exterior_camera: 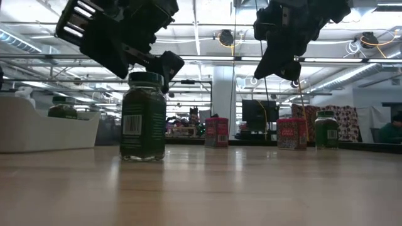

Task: Sort spices by type
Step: Put the green seasoning bottle into the white bin

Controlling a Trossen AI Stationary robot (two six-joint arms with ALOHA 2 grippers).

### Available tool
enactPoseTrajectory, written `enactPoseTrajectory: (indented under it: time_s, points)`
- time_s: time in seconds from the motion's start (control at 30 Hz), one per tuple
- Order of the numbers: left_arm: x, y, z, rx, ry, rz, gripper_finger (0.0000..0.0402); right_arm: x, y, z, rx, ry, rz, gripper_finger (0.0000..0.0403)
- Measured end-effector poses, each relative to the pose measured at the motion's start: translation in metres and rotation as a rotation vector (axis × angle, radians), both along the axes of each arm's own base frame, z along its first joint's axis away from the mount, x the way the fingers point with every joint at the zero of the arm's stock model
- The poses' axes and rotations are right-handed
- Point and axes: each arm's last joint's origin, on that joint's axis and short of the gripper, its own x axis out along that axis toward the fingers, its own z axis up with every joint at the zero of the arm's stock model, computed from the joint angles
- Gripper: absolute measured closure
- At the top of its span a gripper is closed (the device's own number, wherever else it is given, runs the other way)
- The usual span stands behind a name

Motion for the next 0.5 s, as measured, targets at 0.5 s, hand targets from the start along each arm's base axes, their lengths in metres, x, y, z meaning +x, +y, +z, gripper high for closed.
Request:
enactPoseTrajectory:
  time_s: [0.5]
  points:
    - [-0.032,0.004,0.052,-0.248,0.162,0.598,0.0089,-0.001,-0.011,0.000,-0.020,0.003,-0.016,0.0403]
